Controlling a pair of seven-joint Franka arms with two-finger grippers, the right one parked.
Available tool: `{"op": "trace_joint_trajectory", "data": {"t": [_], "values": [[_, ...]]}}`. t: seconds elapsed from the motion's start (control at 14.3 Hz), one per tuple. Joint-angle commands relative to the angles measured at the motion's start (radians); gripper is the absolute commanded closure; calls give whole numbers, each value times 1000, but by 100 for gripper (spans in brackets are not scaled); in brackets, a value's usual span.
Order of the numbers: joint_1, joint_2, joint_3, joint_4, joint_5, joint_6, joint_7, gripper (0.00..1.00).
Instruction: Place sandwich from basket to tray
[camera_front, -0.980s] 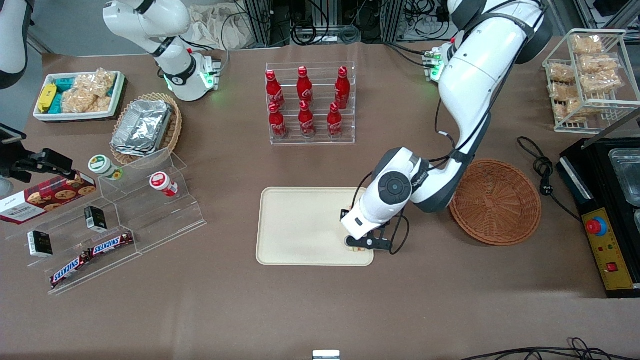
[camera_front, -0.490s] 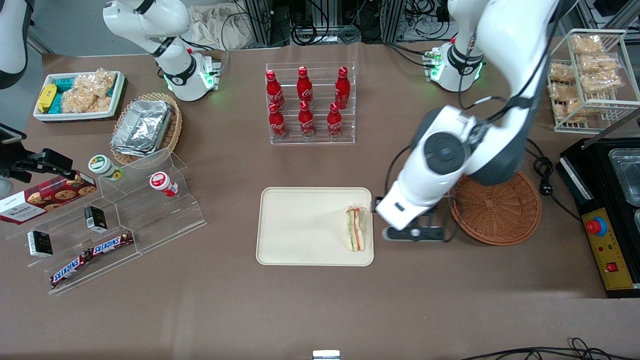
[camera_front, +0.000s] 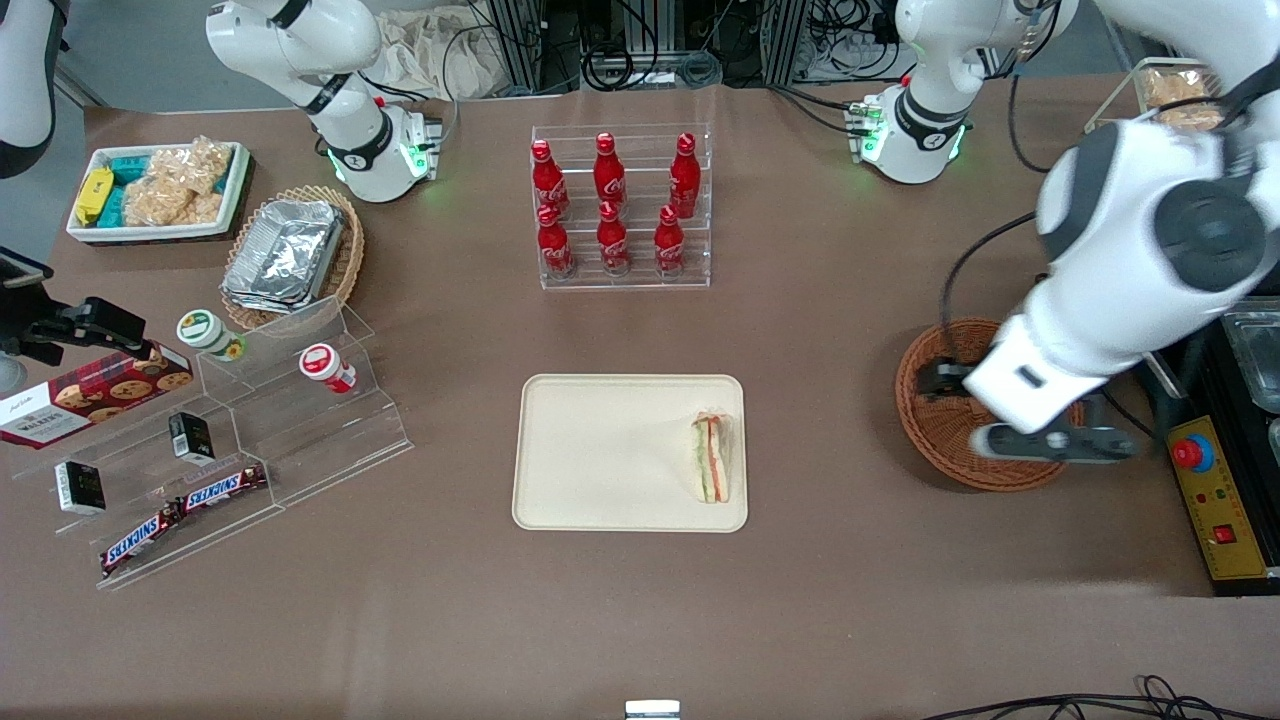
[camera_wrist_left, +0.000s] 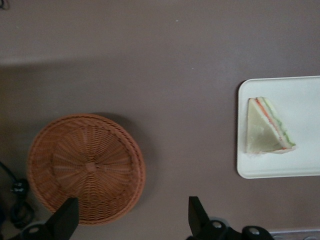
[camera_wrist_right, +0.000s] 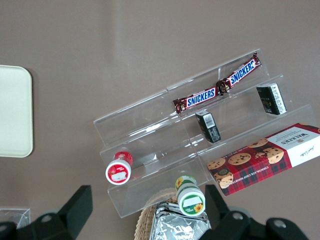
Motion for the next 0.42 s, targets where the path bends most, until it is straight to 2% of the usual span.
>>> {"op": "trace_joint_trajectory", "data": {"t": [0.0, 0.35], "values": [[84, -76, 0, -49, -21, -45, 77, 1], [152, -118, -1, -46, -22, -90, 94, 1]]}}
